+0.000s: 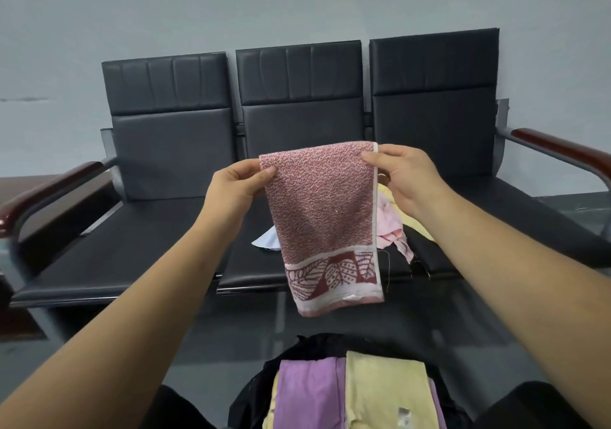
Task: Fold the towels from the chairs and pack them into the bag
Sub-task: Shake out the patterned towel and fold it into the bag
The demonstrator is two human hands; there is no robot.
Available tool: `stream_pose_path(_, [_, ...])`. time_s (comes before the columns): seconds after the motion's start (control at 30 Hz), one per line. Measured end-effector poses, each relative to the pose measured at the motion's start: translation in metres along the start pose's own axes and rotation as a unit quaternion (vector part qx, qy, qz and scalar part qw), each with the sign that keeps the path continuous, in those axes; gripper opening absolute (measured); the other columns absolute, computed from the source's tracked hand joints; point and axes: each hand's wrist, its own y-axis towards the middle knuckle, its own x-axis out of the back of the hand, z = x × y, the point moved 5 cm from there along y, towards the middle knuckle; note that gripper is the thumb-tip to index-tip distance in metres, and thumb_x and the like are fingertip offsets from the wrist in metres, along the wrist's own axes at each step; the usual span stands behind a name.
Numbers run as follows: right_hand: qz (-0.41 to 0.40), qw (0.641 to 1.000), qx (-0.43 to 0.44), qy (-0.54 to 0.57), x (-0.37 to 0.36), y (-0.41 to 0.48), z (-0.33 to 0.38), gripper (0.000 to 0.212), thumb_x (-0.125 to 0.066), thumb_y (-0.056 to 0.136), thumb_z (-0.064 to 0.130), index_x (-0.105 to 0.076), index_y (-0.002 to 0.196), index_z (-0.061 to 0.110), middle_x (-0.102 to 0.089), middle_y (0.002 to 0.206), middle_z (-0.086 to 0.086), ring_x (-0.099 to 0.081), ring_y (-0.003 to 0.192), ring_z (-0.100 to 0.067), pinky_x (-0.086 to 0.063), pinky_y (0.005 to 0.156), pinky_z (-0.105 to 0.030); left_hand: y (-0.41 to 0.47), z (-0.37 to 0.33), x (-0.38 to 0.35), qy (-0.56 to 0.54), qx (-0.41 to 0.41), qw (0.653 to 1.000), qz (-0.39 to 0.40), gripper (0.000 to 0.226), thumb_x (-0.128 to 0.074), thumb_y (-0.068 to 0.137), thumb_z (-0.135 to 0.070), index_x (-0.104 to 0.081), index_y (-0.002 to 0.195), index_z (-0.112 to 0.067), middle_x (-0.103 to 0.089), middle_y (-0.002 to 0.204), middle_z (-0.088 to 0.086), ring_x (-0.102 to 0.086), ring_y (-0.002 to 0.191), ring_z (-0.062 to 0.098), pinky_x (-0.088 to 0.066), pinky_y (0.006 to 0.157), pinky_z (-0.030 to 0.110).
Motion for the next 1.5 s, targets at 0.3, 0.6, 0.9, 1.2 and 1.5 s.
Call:
stream_pose_path(0.3, [0.11, 0.987, 0.096, -0.066, -0.017, -0.022, 0.003, 0.053, -0.076, 0.091, 0.019, -0.056, 0.139, 0.033, -0.072, 0.121, 0.0, -0.07, 0.112, -0.018, -0.059, 0.093, -0.042, -0.009, -0.009, -0.013, 0.014, -0.042, 0.998, 0.046, 0.042, -0.055, 0.104, -0.013, -0.053, 0.14, -0.034, -0.076, 0.11, 0.003, -0.073, 0.1, 0.019, -0.059, 0.085, 0.029])
stream_pose_path(0.6, [0.034, 0.993, 0.02, 0.114, -0.02, -0.021, -0.018, 0.06, -0.077, 0.088, 0.003, -0.055, 0.14, 0.023, -0.071, 0.122, -0.008, -0.075, 0.102, -0.023, -0.062, 0.079, -0.036, -0.014, 0.045, -0.026, -0.124, 0.212, 0.963, 0.113, 0.063, -0.072, 0.085, -0.048, -0.06, 0.13, -0.004, -0.071, 0.124, 0.013, -0.07, 0.111, 0.028, -0.061, 0.081, 0.037])
stream_pose_path(0.9, [0.064, 0.963, -0.2, 0.17, -0.007, -0.026, -0.102, 0.092, -0.08, 0.087, 0.013, -0.024, 0.158, 0.03, -0.054, 0.139, -0.018, -0.071, 0.109, -0.034, -0.059, 0.087, -0.054, -0.046, 0.111, -0.042, -0.171, 0.285, 0.936, 0.116, 0.045, -0.067, 0.085, -0.026, -0.062, 0.124, -0.003, -0.075, 0.098, 0.018, -0.075, 0.082, 0.031, -0.063, 0.075, 0.043])
stream_pose_path(1.2, [0.09, 0.975, -0.178, 0.098, -0.005, -0.035, -0.156, 0.042, -0.07, 0.09, -0.003, -0.064, 0.128, 0.013, -0.072, 0.11, -0.021, -0.073, 0.087, -0.029, -0.061, 0.074, -0.041, -0.04, 0.145, -0.018, -0.113, 0.274, 0.95, 0.099, 0.048, -0.075, 0.086, -0.017, -0.06, 0.126, 0.004, -0.071, 0.113, 0.024, -0.072, 0.095, 0.035, -0.061, 0.086, 0.047])
stream_pose_path(1.5, [0.035, 0.993, -0.106, -0.035, 0.007, -0.028, -0.151, 0.038, -0.079, 0.085, 0.003, -0.067, 0.119, 0.014, -0.075, 0.115, -0.011, -0.076, 0.098, -0.027, -0.063, 0.084, -0.047, -0.028, 0.136, 0.011, 0.156, 0.131, 0.977, 0.055, 0.02, -0.081, 0.084, -0.028, -0.08, 0.098, -0.013, -0.079, 0.097, 0.004, -0.075, 0.095, 0.022, -0.058, 0.091, 0.034])
